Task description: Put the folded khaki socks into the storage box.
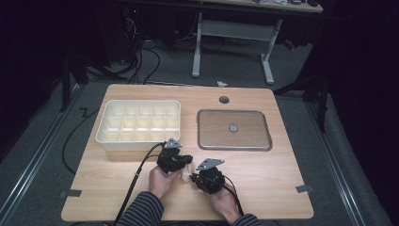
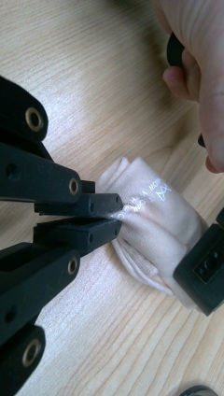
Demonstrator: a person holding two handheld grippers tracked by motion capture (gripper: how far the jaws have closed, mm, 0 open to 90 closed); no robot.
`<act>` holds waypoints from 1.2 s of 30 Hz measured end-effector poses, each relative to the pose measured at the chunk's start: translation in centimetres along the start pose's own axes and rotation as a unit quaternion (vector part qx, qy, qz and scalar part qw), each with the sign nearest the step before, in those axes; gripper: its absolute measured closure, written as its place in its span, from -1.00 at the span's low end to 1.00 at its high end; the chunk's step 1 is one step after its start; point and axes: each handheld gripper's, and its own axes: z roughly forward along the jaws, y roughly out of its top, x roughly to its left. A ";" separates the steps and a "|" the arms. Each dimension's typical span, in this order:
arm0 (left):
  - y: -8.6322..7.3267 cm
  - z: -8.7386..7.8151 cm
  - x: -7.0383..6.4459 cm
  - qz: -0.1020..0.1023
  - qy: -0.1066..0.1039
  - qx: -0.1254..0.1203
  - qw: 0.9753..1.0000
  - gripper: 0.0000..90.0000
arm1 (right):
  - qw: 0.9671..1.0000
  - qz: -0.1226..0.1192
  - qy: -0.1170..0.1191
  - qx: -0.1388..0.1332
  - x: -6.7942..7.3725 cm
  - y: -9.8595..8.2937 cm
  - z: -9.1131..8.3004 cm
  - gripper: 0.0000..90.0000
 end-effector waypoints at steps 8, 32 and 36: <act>0.1 -2.8 -1.2 0.023 0.020 -0.019 0.999 0.56 | 1.000 0.016 0.007 -0.016 -0.1 0.1 -0.1 0.92; -3.5 -3.0 -2.3 -0.018 0.104 0.007 0.994 0.11 | 1.000 0.011 0.007 -0.015 -0.3 0.2 0.3 0.88; -3.4 -2.9 -2.0 -0.018 0.102 0.013 0.995 0.16 | 1.000 0.011 0.004 -0.016 -0.2 0.2 0.4 0.87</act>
